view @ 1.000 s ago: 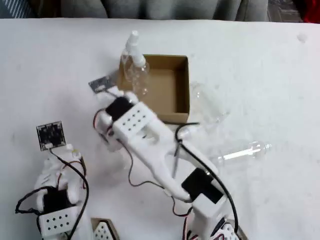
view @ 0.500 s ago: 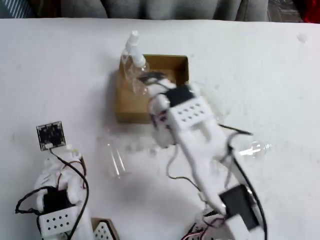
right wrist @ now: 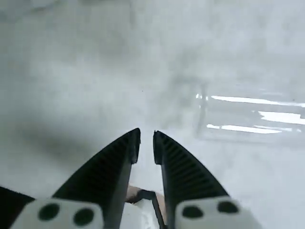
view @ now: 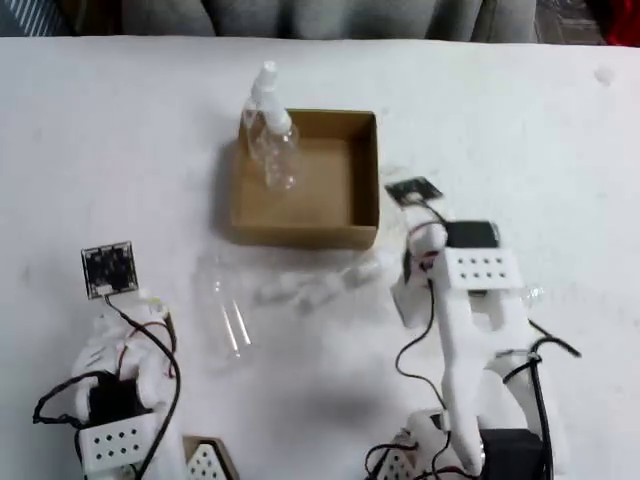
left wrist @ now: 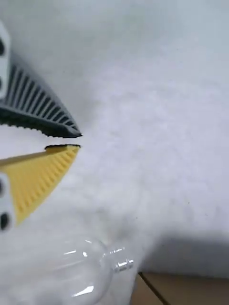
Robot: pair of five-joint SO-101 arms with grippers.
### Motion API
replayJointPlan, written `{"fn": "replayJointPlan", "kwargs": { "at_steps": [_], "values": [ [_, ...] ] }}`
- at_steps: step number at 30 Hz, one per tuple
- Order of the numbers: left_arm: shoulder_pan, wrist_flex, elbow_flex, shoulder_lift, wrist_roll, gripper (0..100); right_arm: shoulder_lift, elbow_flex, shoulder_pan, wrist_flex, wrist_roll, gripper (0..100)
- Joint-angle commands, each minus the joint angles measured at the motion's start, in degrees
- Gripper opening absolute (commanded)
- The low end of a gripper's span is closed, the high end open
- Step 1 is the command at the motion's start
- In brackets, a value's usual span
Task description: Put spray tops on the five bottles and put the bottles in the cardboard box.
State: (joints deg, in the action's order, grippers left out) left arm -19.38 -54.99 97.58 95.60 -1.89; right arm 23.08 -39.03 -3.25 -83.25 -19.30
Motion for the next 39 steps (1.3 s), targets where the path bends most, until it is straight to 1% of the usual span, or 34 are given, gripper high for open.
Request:
{"fn": "replayJointPlan", "kwargs": {
  "at_steps": [1,3,6,8,10,12,17,20,23,27,29,33,35,37,39],
  "values": [
    [0.75,-0.35,-2.02,1.10,2.02,3,1.98,-6.33,3.38,7.43,-3.78,1.7],
    [0.75,-2.11,-4.57,1.01,4.66,3,1.98,-9.49,3.56,11.30,-3.78,1.7],
    [0.92,-6.59,-10.73,1.01,5.36,3,1.98,-14.07,3.38,17.10,-3.69,1.7],
    [2.77,-10.55,-15.56,0.92,5.54,3,1.98,-16.09,3.30,20.09,-3.69,1.7],
    [6.02,-14.86,-20.57,0.92,5.27,3,1.98,-17.32,3.30,21.76,-3.69,1.7],
    [9.19,-16.88,-23.56,0.84,5.27,3,1.98,-17.76,3.47,22.81,-3.69,1.7],
    [12.53,-16.62,-24.35,-2.95,5.71,3,1.98,-18.81,3.47,23.16,-3.69,1.7],
    [14.90,-15.12,-26.99,-8.48,5.63,3,1.98,-19.52,3.47,24.40,-3.69,1.7],
    [17.98,-15.47,-31.91,-16.22,5.10,3,1.98,-19.96,3.47,24.75,-3.69,1.7],
    [20.44,-15.74,-38.33,-27.74,0.18,4,1.98,-20.13,3.47,25.36,-3.87,1.7],
    [21.41,-16.97,-41.32,-33.63,-1.85,9,1.98,-20.22,3.38,25.89,-3.87,1.7],
    [23.16,-19.60,-47.74,-45.14,-9.76,27,1.89,-20.22,3.21,25.89,-4.13,1.7],
    [23.34,-19.60,-50.11,-50.86,-13.27,34,1.89,-20.22,3.21,25.89,-4.13,1.7],
    [23.08,-19.43,-52.13,-56.66,-16.26,37,1.89,-20.22,3.21,25.98,-4.22,1.7],
    [22.99,-19.69,-54.07,-62.55,-19.25,38,1.89,-20.22,3.21,25.98,-4.22,1.7]
  ]
}}
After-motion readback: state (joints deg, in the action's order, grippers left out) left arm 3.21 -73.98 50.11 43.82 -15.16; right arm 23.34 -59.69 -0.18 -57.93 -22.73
